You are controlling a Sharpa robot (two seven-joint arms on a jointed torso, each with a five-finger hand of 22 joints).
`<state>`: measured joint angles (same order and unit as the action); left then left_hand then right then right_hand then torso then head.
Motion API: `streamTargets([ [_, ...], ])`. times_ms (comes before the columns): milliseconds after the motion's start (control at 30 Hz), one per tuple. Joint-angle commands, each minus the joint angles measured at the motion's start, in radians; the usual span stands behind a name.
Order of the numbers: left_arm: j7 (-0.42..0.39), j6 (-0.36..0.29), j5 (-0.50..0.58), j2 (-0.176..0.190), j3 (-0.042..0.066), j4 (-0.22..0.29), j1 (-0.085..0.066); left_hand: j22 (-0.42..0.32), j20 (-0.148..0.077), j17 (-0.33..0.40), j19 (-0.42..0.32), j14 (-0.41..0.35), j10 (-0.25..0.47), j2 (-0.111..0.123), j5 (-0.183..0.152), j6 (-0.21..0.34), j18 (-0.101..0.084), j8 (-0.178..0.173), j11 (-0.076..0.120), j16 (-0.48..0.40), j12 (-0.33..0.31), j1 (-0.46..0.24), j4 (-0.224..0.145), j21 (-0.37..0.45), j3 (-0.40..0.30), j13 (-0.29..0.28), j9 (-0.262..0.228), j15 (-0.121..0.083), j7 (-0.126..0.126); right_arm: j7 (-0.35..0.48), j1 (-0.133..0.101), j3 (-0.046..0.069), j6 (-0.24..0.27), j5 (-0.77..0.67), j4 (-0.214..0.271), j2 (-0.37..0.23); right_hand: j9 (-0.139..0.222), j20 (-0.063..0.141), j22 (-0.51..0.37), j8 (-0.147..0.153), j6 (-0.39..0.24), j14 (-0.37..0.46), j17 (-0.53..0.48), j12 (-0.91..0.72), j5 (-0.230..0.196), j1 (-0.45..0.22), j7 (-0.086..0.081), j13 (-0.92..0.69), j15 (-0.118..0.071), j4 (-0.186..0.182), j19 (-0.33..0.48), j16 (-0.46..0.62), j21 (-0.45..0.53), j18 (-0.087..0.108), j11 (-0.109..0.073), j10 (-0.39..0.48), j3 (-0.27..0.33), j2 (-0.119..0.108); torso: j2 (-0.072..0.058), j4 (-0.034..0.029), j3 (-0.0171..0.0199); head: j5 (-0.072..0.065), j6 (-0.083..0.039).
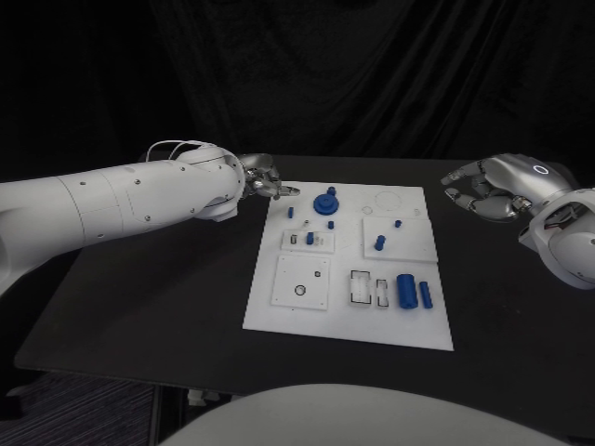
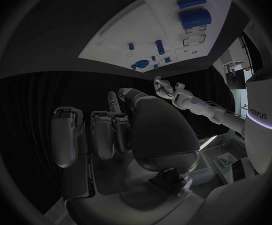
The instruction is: Assemble the parts on the task board
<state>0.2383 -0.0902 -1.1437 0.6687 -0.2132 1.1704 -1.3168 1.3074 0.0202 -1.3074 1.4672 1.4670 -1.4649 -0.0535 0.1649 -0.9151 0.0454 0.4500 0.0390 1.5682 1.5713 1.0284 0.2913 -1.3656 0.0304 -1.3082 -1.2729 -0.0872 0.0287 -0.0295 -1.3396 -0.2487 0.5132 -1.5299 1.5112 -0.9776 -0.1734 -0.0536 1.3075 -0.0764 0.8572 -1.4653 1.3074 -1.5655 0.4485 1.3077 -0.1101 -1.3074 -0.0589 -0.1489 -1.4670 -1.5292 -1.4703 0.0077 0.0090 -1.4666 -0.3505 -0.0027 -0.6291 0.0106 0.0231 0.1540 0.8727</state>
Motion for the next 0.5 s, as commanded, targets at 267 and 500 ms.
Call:
streamTargets([
  [267, 0.021, 0.113, 0.015, -0.039, 0.001, -0.061, -0.003, 0.205, 0.005, -0.263, 0.037, 0.104, -0.106, -0.003, 0.014, -0.014, -0.001, -0.005, 0.001, 0.003, 0.000, -0.006, 0.000, -0.003, 0.014, -0.263, -0.001, 0.000, -0.002, -0.008, 0.003, 0.001, 0.000, -0.002, -0.003, 0.004, 0.001, 0.000, 0.226, 0.006, 0.005, -0.089, 0.198, -0.005, 0.006, -0.008, 0.001, -0.263, 0.002, 0.000, -0.050, 0.003, 0.004, 0.020, 0.000, -0.104, -0.006, -0.002, 0.003, 0.0007, 0.0017, 0.003, 0.000],
  [500, 0.017, 0.158, 0.015, -0.060, 0.001, -0.079, -0.003, 0.204, 0.002, -0.263, 0.036, 0.104, -0.106, -0.012, 0.054, -0.031, -0.001, -0.037, 0.003, 0.003, 0.000, 0.017, -0.002, 0.000, 0.032, -0.263, 0.014, -0.002, -0.004, -0.009, 0.004, 0.001, -0.001, -0.002, -0.004, 0.004, 0.001, 0.000, 0.227, 0.006, 0.005, -0.089, 0.198, -0.005, 0.006, -0.008, 0.001, -0.263, 0.002, 0.000, -0.050, 0.003, 0.004, 0.020, 0.000, -0.104, -0.006, -0.002, 0.003, -0.0003, 0.0023, 0.005, 0.000],
])
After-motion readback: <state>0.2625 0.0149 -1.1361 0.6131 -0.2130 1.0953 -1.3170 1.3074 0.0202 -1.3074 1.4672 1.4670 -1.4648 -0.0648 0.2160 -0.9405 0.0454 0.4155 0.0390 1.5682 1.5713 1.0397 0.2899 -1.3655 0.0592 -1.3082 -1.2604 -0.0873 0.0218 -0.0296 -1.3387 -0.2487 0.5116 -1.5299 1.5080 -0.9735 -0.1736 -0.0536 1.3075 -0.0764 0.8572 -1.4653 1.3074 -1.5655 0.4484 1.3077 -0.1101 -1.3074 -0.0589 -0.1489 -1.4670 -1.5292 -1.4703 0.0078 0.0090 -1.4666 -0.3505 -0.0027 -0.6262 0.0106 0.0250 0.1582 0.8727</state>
